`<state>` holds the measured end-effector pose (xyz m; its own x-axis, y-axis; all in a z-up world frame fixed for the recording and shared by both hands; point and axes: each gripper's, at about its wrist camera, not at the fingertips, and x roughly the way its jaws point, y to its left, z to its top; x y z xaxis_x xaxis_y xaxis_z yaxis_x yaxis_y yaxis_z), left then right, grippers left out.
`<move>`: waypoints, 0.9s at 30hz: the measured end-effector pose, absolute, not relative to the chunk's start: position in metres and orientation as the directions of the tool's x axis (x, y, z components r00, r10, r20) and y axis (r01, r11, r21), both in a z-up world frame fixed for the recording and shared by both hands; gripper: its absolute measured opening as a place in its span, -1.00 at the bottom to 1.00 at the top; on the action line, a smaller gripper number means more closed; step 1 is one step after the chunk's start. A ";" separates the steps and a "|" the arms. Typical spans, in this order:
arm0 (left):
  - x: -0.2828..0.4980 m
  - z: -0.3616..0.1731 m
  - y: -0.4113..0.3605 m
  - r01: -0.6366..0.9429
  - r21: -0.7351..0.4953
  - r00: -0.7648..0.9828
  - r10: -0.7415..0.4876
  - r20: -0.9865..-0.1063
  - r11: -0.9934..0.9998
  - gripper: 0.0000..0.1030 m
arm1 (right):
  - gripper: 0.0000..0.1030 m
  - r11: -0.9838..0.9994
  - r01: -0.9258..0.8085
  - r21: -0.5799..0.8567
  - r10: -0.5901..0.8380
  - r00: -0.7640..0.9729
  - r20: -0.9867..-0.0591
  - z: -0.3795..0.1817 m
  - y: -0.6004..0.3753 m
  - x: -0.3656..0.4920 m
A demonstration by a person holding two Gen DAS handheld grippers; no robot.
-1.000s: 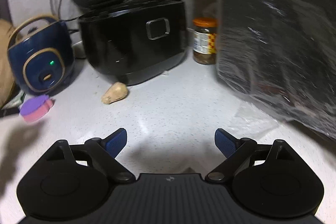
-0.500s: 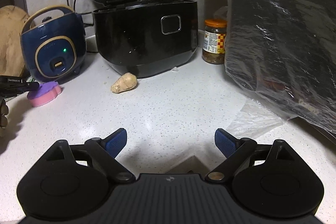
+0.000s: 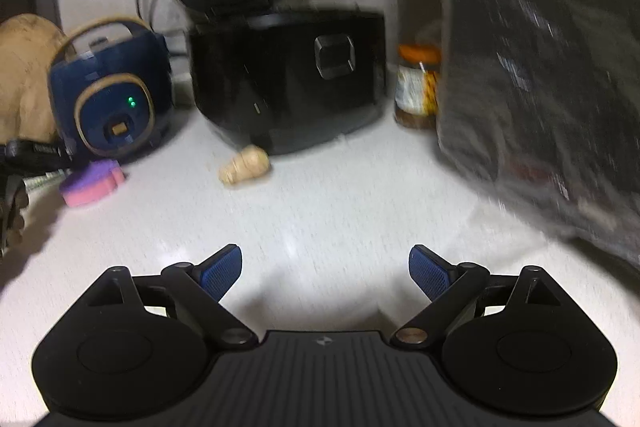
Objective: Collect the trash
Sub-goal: 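Move the left gripper toward the purple-and-pink sponge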
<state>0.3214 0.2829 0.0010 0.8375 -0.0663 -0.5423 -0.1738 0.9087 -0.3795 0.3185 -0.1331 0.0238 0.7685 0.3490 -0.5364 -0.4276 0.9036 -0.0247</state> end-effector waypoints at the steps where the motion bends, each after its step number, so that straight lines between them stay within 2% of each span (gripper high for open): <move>1: 0.320 0.001 0.281 -0.135 -0.391 0.829 -0.112 -0.548 0.910 -0.70 | 0.77 0.893 -0.449 -0.047 0.361 0.774 -0.521 0.024 -0.124 0.319; 4: 0.311 0.004 0.264 -0.052 -0.355 0.805 -0.171 -0.568 0.933 -0.70 | 0.77 0.858 -0.496 -0.131 0.382 0.788 -0.482 0.019 -0.093 0.322; 8: 0.301 -0.003 0.245 0.055 -0.401 0.716 -0.316 -0.623 0.914 -0.70 | 0.77 0.837 -0.524 -0.156 0.400 0.782 -0.477 0.008 -0.058 0.340; 11: 0.282 0.004 0.249 0.012 -0.361 0.801 -0.225 -0.555 0.932 -0.69 | 0.77 0.849 -0.521 -0.085 0.409 0.751 -0.518 -0.001 -0.051 0.356; 14: 0.269 0.013 0.278 -0.142 -0.407 0.887 -0.066 -0.457 0.902 -0.70 | 0.77 0.854 -0.514 -0.083 0.398 0.747 -0.533 -0.007 -0.049 0.357; 15: 0.268 0.010 0.291 -0.216 -0.447 0.889 -0.014 -0.457 0.868 -0.70 | 0.77 0.857 -0.508 -0.083 0.391 0.748 -0.536 -0.008 -0.050 0.356; 17: 0.273 -0.001 0.311 -0.296 -0.528 0.875 0.005 -0.484 0.796 -0.70 | 0.77 0.864 -0.500 -0.065 0.389 0.742 -0.546 -0.007 -0.057 0.354; 18: 0.277 -0.011 0.320 -0.317 -0.576 0.867 -0.016 -0.497 0.753 -0.71 | 0.77 0.867 -0.496 -0.053 0.390 0.740 -0.548 -0.006 -0.063 0.352; 20: 0.277 -0.021 0.328 -0.294 -0.643 0.895 -0.032 -0.444 0.707 -0.72 | 0.77 0.872 -0.487 -0.042 0.389 0.743 -0.544 -0.003 -0.073 0.348; 23: 0.286 -0.023 0.321 -0.253 -0.650 0.890 -0.092 -0.447 0.717 -0.72 | 0.77 0.879 -0.474 -0.046 0.379 0.755 -0.536 0.002 -0.089 0.339; 26: 0.294 -0.010 0.287 -0.055 -0.623 0.820 -0.321 -0.474 0.780 -0.72 | 0.77 0.877 -0.480 -0.029 0.394 0.750 -0.531 0.007 -0.105 0.331; 27: 0.292 -0.004 0.276 -0.013 -0.592 0.816 -0.333 -0.472 0.806 -0.71 | 0.77 0.875 -0.483 -0.025 0.399 0.751 -0.526 0.008 -0.109 0.329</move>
